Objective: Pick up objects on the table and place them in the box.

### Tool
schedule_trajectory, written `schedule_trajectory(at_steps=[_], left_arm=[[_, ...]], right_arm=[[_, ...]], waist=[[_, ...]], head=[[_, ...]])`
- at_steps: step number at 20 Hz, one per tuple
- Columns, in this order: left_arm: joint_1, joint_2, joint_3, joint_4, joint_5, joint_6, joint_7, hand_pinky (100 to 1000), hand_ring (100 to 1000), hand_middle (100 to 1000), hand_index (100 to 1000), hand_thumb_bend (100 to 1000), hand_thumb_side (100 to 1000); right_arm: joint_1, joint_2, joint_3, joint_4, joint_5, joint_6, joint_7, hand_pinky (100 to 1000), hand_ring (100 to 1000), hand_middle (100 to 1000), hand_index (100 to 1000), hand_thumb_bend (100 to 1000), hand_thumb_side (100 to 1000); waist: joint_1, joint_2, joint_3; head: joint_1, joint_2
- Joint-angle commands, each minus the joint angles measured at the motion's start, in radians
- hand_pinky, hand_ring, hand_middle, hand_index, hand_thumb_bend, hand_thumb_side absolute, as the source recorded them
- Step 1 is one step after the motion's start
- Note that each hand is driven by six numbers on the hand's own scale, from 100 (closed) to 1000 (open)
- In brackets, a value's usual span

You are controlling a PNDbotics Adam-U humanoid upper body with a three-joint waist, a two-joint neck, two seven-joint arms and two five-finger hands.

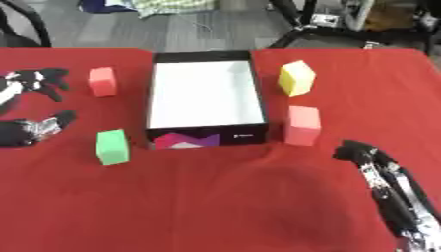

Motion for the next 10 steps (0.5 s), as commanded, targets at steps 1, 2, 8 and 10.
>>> schedule_trajectory(at_steps=[1,2,8,10], left_arm=[[-0.039,0.093,-0.037,-0.017,-0.060,-0.023,-0.120,812,726,772,972,530,714],[-0.051,0.104,-0.052,-0.013,-0.080,-0.031,-0.151,812,733,778,975,554,712],[-0.110,0.124,-0.126,0.040,-0.145,-0.055,-0.230,795,725,765,968,671,709],[-0.132,0.117,-0.148,0.071,-0.162,-0.050,-0.225,791,721,759,965,662,706]], right_arm=[[-0.002,-0.016,-0.003,-0.010,0.006,0.001,0.002,1000,783,722,808,100,715],[-0.001,-0.016,-0.003,-0.009,0.006,0.001,0.002,1000,783,722,808,100,715],[0.000,-0.018,0.000,-0.008,0.005,0.002,0.005,1000,783,723,808,100,716],[0.001,-0.018,0.000,-0.008,0.005,0.002,0.005,1000,783,723,808,100,717]], waist=[[0.015,-0.030,-0.002],[0.016,-0.031,-0.003],[0.017,-0.033,-0.009],[0.017,-0.033,-0.010]], head=[[0.003,-0.001],[0.004,-0.001],[0.005,-0.001],[0.006,-0.001]])
